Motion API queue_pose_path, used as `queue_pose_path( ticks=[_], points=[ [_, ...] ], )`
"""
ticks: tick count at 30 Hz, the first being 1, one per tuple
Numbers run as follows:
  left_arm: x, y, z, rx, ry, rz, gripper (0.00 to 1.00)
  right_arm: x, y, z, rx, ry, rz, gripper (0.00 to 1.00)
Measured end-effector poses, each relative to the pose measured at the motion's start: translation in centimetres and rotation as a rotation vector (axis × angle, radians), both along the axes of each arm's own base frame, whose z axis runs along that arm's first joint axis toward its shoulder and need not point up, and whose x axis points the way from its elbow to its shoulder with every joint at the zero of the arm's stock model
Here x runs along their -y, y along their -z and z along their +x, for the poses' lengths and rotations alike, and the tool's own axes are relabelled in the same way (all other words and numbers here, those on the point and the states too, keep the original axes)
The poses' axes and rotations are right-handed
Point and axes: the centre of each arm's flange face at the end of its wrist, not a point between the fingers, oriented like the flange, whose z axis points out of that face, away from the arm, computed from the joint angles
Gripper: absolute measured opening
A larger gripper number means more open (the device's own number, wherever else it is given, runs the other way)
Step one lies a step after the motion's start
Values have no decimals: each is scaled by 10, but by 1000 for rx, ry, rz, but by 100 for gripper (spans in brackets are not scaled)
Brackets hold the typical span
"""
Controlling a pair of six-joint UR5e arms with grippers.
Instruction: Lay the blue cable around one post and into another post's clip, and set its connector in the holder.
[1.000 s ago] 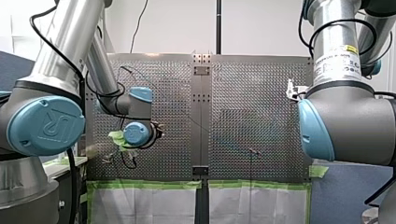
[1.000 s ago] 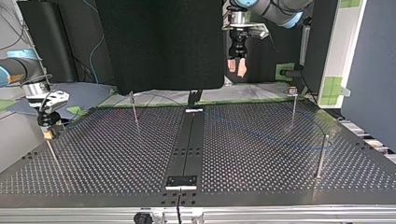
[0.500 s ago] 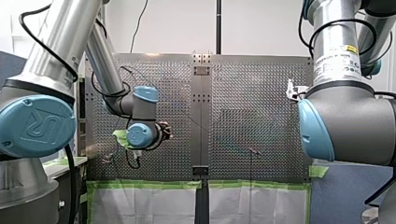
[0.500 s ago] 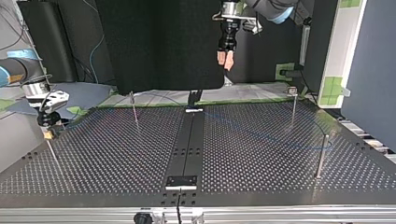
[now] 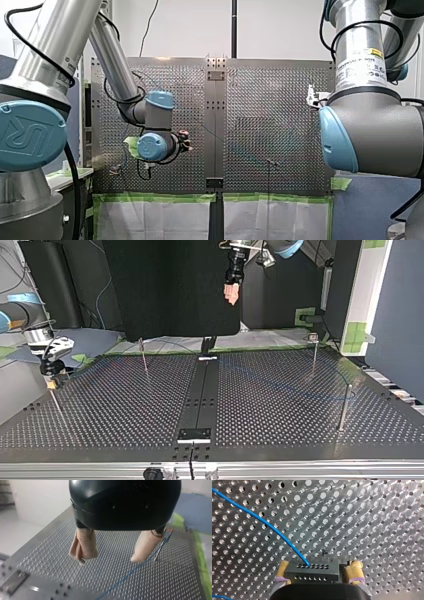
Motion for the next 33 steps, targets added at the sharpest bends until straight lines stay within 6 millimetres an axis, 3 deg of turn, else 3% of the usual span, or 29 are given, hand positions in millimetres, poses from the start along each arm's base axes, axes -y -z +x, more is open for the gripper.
queue_pose_path(
  ticks=[6, 33],
  points=[
    [8, 0, -10, 17, 38, 55, 100, 0, 0, 0, 0, 0, 0, 100],
    [-7, 3, 4, 14, -8, 107, 100, 0, 0, 0, 0, 0, 0, 100]
  ],
)
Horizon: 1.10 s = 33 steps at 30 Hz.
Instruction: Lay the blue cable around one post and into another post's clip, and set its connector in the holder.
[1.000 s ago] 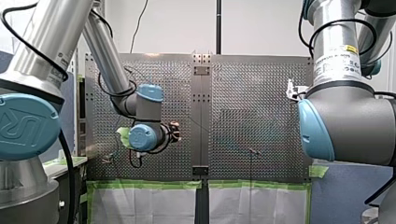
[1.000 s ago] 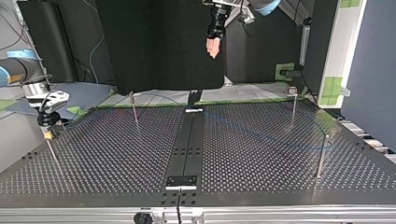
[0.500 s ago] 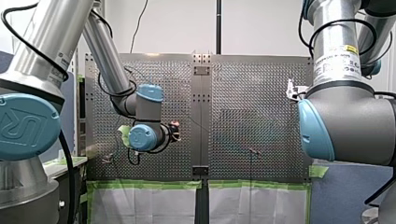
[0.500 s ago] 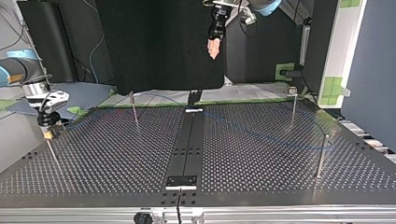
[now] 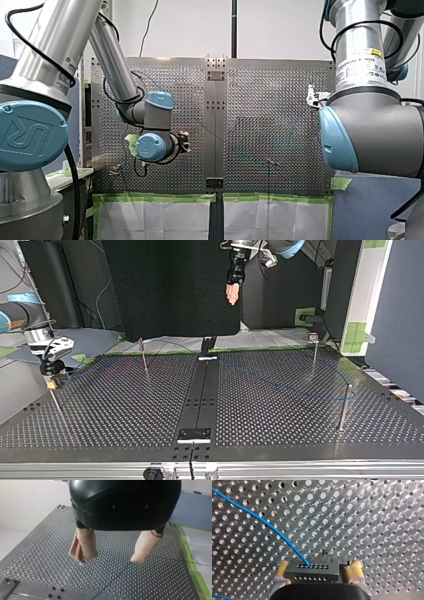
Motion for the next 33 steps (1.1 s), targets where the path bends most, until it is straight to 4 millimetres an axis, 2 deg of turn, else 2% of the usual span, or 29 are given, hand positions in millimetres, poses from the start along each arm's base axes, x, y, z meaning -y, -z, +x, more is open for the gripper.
queue_pose_path(
  ticks=[9, 33],
  points=[
    [-6, 3, -2, 3, -6, -1, 100, 0, 0, 0, 0, 0, 0, 100],
    [-7, 2, 0, 10, -10, -9, 100, 0, 0, 0, 0, 0, 0, 100]
  ],
)
